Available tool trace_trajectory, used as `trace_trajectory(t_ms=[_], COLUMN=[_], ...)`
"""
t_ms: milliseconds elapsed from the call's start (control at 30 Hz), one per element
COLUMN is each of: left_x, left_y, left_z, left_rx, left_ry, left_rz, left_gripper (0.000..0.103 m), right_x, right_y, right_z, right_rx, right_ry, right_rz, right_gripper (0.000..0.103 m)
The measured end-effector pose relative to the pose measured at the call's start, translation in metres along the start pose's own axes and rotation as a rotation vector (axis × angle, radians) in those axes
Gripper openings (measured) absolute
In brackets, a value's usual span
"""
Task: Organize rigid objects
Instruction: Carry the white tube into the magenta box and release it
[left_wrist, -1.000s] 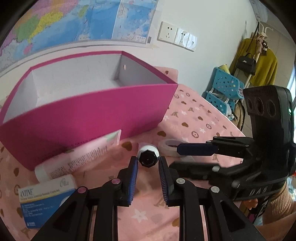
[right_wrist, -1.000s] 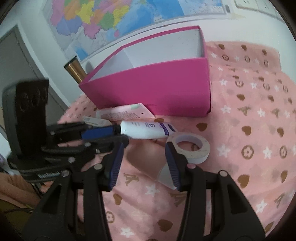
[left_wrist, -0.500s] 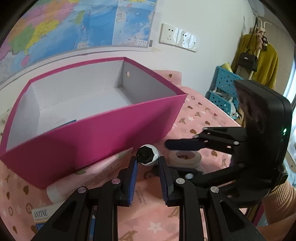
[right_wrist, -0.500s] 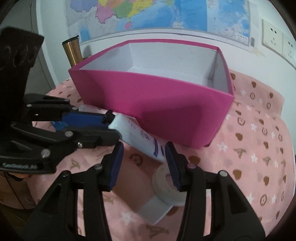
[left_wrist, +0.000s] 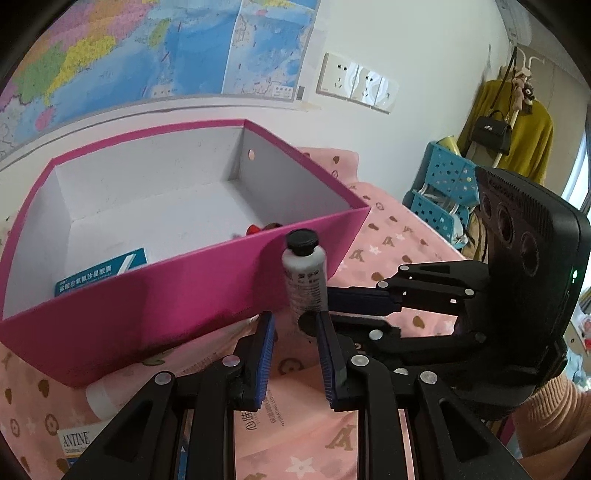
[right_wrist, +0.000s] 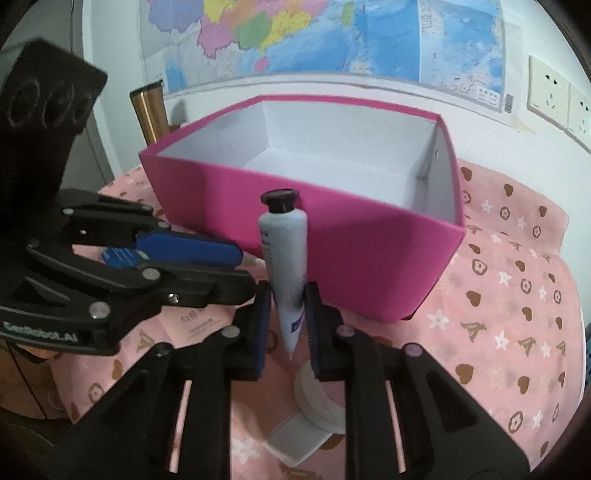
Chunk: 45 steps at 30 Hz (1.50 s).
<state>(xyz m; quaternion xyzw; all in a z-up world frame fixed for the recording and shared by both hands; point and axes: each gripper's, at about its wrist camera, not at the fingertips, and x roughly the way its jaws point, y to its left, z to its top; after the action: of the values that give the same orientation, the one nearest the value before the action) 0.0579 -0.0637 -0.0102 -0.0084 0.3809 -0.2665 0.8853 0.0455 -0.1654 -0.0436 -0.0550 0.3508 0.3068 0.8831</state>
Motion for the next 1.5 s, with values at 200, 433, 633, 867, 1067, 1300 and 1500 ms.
trace_trajectory(t_ms=[200, 433, 633, 867, 1067, 1300, 1500], left_x=[-0.018, -0.031, -0.029, -0.009, 0.020, 0.029, 0.006], left_y=[-0.002, -0.008, -0.002, 0.005, 0.017, 0.029, 0.028], left_z=[0.004, 0.025, 0.056, 0.082, 0.091, 0.085, 0.070], left_rx=[0.011, 0.045, 0.043, 0.036, -0.003, -0.040, -0.025], left_ry=[-0.040, -0.100, -0.133, -0.107, -0.043, -0.019, -0.070], left_rz=[-0.048, -0.073, -0.066, -0.027, -0.005, 0.039, 0.053], left_gripper=[0.023, 0.024, 0.024, 0.024, 0.024, 0.024, 0.032], right_x=[-0.025, -0.058, -0.058, -0.028, 0.001, 0.012, -0.018], right_y=[-0.004, -0.012, -0.026, -0.043, -0.057, -0.080, -0.073], right_z=[0.013, 0.047, 0.082, 0.107, 0.113, 0.103, 0.084], right_rx=[0.039, 0.076, 0.105, 0.143, 0.190, 0.298, 0.275], right_ry=[-0.048, -0.122, -0.135, -0.076, -0.006, 0.030, -0.034], right_rz=[0.043, 0.095, 0.104, 0.096, 0.065, -0.001, 0.028], right_gripper=[0.020, 0.020, 0.020, 0.020, 0.021, 0.042, 0.042])
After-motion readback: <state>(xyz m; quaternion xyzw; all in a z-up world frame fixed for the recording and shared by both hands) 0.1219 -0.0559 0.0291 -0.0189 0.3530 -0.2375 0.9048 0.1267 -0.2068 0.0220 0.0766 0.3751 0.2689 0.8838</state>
